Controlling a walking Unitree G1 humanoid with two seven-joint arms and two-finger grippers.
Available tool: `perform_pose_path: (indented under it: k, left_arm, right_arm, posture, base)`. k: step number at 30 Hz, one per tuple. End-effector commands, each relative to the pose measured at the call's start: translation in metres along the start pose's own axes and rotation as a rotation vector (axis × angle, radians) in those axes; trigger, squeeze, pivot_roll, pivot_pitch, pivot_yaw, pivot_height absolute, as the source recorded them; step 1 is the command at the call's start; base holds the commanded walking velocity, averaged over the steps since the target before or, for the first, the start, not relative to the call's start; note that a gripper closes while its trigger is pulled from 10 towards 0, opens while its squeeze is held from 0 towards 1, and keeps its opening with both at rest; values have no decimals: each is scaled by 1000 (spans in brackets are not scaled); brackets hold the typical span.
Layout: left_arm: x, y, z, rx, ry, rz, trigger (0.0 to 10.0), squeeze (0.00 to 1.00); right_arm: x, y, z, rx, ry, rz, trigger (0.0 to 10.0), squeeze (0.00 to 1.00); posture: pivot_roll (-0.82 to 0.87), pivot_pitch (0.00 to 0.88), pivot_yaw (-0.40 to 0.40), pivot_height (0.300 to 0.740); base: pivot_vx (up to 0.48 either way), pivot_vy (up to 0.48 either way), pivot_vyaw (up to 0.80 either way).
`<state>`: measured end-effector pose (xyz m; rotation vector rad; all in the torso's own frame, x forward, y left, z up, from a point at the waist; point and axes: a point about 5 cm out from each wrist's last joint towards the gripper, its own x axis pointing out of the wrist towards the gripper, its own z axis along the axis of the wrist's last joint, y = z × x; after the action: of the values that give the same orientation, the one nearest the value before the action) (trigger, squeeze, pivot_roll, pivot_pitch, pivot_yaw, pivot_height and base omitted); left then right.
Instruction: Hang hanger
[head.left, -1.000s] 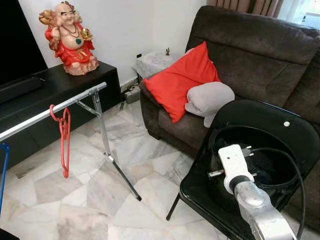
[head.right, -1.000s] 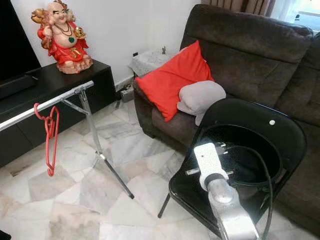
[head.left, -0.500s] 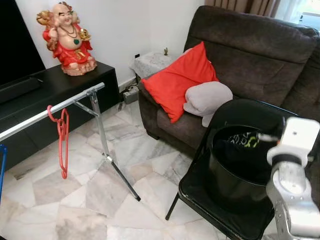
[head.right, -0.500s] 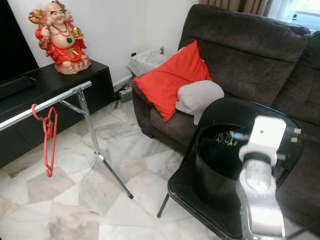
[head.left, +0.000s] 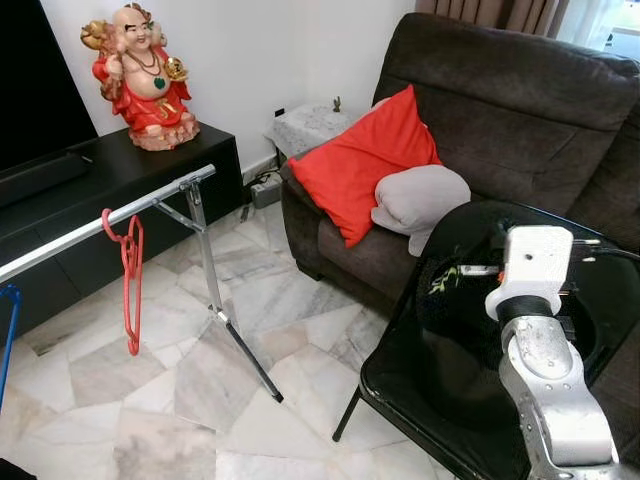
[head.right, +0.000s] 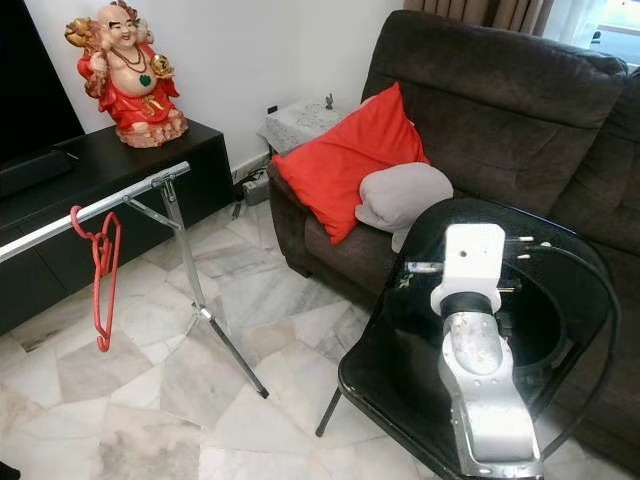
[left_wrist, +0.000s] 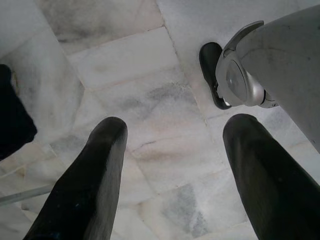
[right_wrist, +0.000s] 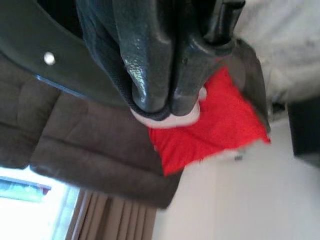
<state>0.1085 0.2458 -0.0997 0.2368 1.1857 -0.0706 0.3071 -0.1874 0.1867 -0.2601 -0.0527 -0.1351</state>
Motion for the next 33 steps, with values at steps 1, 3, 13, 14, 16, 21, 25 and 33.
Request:
perform_pose_path:
  k: [1, 3, 13, 14, 16, 21, 25, 33]
  left_arm:
    - [-1, 1, -4, 21, 12, -1, 10000, 0]
    - [-1, 1, -4, 20, 12, -2, 10000, 0]
    - [-1, 1, -4, 23, 12, -4, 10000, 0]
    - [-1, 1, -4, 23, 12, -3, 10000, 0]
    - [-1, 1, -4, 22, 11, -2, 10000, 0]
    - [-1, 2, -3, 22, 8, -1, 10000, 0]
    - [-1, 2, -3, 25, 9, -3, 10000, 0]
    - [-1, 2, -3, 20, 7, -3, 10000, 0]
  right_arm:
    - [-5, 7, -28, -68, 156, 64, 0, 0]
    - [-9, 8, -43, -106, 233, 88, 1451, 0]
    - [-12, -41, -51, -126, 250, -283, 0, 0]
    - [-12, -52, -46, -103, 232, -364, 0, 0]
    - [-14, -73, -36, -83, 188, -508, 0, 0]
    - [-31, -132, 10, -220, -30, -902, 0, 0]
    - [-10, -103, 11, -254, -54, -594, 0, 0]
    - [-10, -5, -49, -373, 188, 38, 0, 0]
  posture:
    - [5, 6, 22, 740]
    - [5, 6, 22, 740]
    - [5, 5, 26, 740]
    - [5, 5, 26, 740]
    - [5, 5, 26, 740]
    - [3, 5, 27, 740]
    - [-6, 8, 31, 740]
    - [13, 9, 29, 740]
  base:
    - [0, 0, 0]
    - [0, 0, 0]
    - [0, 0, 0]
    - [0, 0, 0]
    - [0, 0, 0]
    - [0, 0, 0]
    - [0, 0, 0]
    - [0, 0, 0]
